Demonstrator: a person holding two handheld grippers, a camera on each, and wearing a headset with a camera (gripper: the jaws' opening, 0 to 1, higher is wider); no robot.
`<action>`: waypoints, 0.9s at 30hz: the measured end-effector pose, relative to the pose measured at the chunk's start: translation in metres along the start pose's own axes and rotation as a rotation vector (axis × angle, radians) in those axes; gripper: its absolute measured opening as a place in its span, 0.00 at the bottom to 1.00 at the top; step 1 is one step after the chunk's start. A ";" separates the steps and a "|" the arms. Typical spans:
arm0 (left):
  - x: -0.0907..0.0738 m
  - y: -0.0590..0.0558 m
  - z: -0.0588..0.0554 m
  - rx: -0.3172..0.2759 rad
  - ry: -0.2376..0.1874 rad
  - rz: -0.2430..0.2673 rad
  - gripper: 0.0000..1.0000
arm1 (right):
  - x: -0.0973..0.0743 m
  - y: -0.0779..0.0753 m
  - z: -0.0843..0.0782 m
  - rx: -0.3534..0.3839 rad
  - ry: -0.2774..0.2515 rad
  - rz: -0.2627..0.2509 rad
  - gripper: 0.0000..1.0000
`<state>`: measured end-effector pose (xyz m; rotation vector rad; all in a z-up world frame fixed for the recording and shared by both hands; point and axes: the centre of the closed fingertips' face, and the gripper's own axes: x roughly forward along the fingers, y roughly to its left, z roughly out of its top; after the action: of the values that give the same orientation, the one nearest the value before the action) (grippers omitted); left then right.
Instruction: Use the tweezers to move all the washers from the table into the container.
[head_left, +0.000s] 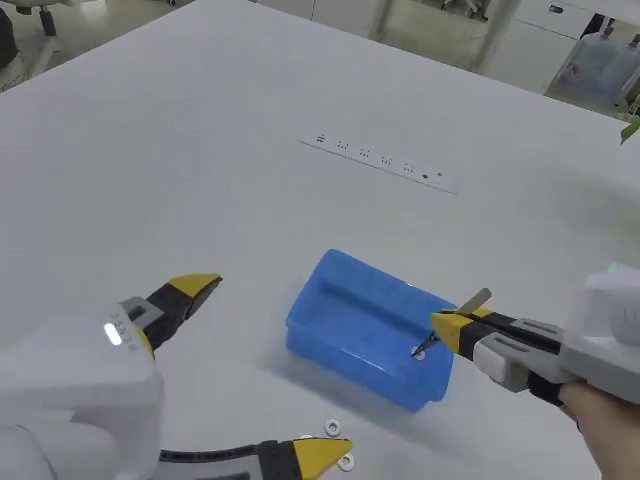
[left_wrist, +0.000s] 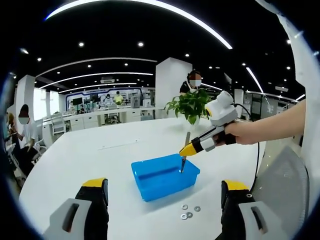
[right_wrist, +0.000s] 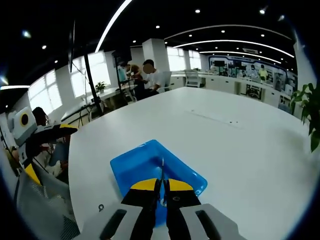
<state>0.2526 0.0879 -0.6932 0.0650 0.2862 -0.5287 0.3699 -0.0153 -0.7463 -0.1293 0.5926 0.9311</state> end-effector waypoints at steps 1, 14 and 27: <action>0.000 0.000 -0.001 -0.004 0.003 -0.001 0.95 | 0.001 0.000 -0.001 0.001 0.002 -0.002 0.02; -0.003 0.007 0.001 -0.054 -0.019 0.009 0.94 | 0.010 -0.003 -0.011 -0.005 0.038 -0.009 0.02; -0.003 0.007 0.002 -0.052 -0.026 0.009 0.93 | 0.014 -0.002 -0.015 -0.039 0.043 0.017 0.03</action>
<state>0.2544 0.0955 -0.6903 0.0087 0.2746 -0.5128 0.3712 -0.0120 -0.7661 -0.1796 0.6169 0.9586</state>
